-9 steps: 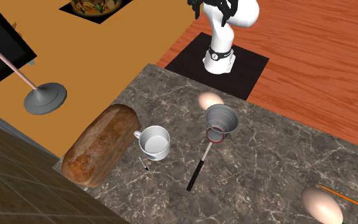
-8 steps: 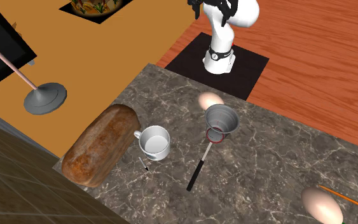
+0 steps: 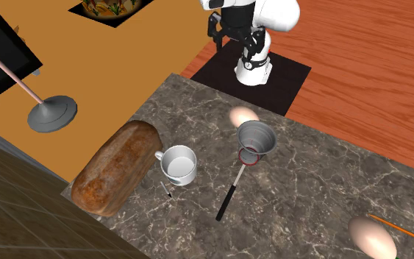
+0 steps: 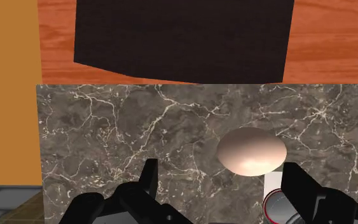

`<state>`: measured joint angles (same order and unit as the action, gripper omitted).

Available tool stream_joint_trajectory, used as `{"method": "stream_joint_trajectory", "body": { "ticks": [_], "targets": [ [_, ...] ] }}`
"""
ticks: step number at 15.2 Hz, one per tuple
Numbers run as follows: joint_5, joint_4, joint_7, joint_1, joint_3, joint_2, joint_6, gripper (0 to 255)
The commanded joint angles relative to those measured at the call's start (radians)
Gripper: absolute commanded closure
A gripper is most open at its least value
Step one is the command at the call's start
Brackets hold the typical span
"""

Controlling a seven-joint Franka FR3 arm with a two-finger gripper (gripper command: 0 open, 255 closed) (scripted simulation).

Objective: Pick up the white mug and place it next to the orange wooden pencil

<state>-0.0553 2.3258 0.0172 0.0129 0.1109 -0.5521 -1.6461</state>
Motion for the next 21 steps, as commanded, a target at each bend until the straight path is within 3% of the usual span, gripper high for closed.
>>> {"method": "stream_joint_trajectory", "body": {
  "ticks": [1, 11, 21],
  "targets": [
    [0.000, -0.015, 0.017, -0.001, 0.014, 0.065, -0.060, 0],
    [0.048, -0.191, 0.109, -0.011, 0.065, 0.424, -0.280, 0],
    [0.143, -0.504, 0.206, 0.010, 0.075, 0.801, -0.374, 0]
  ]
}}
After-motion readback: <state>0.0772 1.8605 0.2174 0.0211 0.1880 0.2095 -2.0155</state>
